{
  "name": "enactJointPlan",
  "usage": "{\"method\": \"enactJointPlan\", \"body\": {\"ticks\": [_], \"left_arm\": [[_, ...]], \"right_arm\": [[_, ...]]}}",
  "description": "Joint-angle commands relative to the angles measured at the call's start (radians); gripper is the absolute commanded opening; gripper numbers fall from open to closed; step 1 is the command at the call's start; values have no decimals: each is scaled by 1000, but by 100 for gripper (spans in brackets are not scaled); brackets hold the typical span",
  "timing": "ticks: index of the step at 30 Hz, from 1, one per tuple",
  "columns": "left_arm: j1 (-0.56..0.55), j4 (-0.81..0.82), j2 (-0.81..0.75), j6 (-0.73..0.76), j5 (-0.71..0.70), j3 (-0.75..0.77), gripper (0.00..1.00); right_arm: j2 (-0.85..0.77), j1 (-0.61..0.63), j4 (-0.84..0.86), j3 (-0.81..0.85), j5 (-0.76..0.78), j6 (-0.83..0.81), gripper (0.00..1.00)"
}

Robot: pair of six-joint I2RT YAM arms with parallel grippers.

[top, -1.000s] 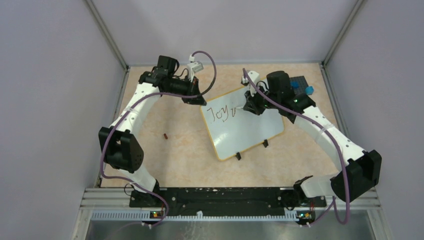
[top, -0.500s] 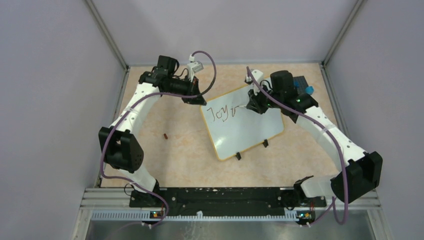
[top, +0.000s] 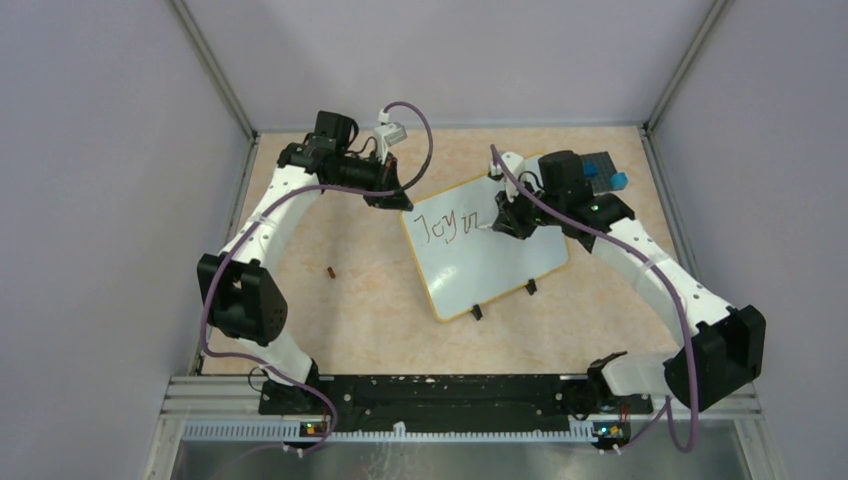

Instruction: Write a sentence on the whiteboard

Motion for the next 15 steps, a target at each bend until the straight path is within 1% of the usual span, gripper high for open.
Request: {"method": "enactJointPlan", "body": {"ticks": [1,7,15], "left_arm": [[-3,14,12,42,18,7,0],[-3,-27,64,95,-7,61,0],[-3,-96,164,152,-49,196,0]], "right_arm": [[-39,0,-10,71,-18,-4,0],[-57,-24,-57,139,-82,6,0],[-69,-32,-90,158,-109,-6,0]]}}
